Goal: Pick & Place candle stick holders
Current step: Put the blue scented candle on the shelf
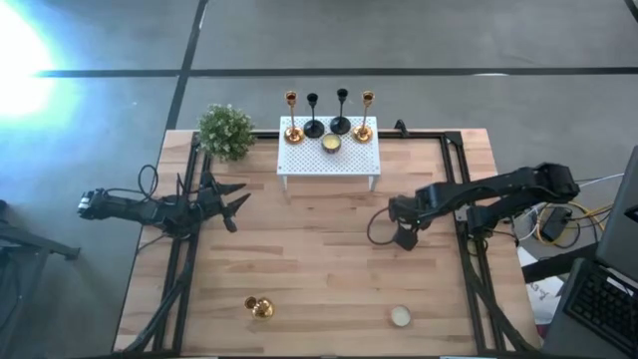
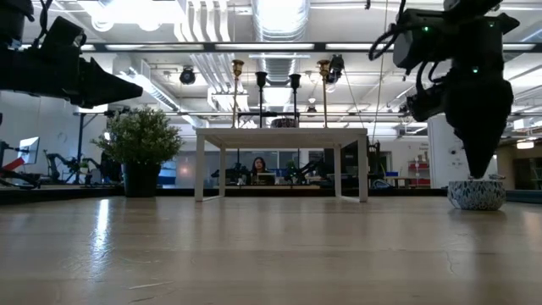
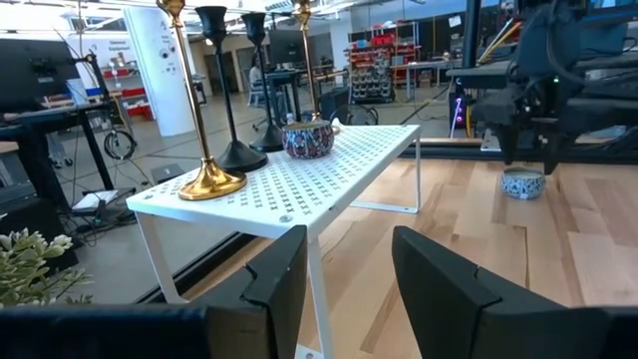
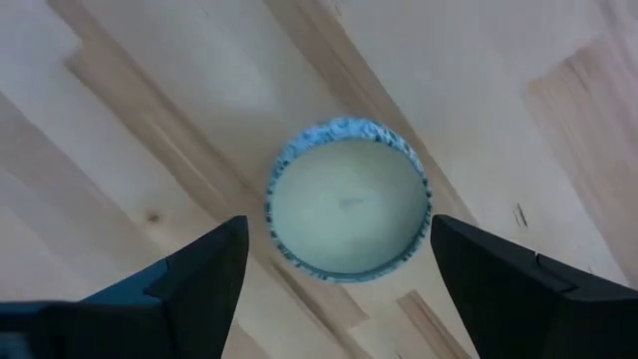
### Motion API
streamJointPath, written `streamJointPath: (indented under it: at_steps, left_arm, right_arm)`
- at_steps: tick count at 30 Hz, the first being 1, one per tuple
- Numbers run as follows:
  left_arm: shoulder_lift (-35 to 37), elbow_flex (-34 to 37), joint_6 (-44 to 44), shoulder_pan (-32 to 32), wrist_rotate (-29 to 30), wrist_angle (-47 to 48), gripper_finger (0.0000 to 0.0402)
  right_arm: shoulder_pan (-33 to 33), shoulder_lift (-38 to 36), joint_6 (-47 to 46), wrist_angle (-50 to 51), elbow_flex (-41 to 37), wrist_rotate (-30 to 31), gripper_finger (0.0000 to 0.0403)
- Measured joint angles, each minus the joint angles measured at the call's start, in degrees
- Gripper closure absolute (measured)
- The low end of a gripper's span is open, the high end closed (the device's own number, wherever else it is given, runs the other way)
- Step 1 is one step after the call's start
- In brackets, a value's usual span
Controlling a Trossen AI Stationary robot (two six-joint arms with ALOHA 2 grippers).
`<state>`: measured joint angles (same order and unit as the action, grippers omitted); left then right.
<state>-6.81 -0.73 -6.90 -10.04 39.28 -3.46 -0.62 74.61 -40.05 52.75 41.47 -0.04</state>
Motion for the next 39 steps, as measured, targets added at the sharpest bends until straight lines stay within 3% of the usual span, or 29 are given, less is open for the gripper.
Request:
streamJointPath:
  at_steps: [17, 39]
  left_arm:
    - [0.0, 0.0, 0.0, 0.0, 0.0, 0.0, 0.0248]
    - [0.0, 0.0, 0.0, 0.0, 0.0, 0.0, 0.0248]
  right_arm:
    - [0.0, 3.6, 0.3, -7.9, -3.6, -1.3, 0.0069]
    - [0.0, 7.9, 0.5, -14.1, -5.3, 0.4, 0.0109]
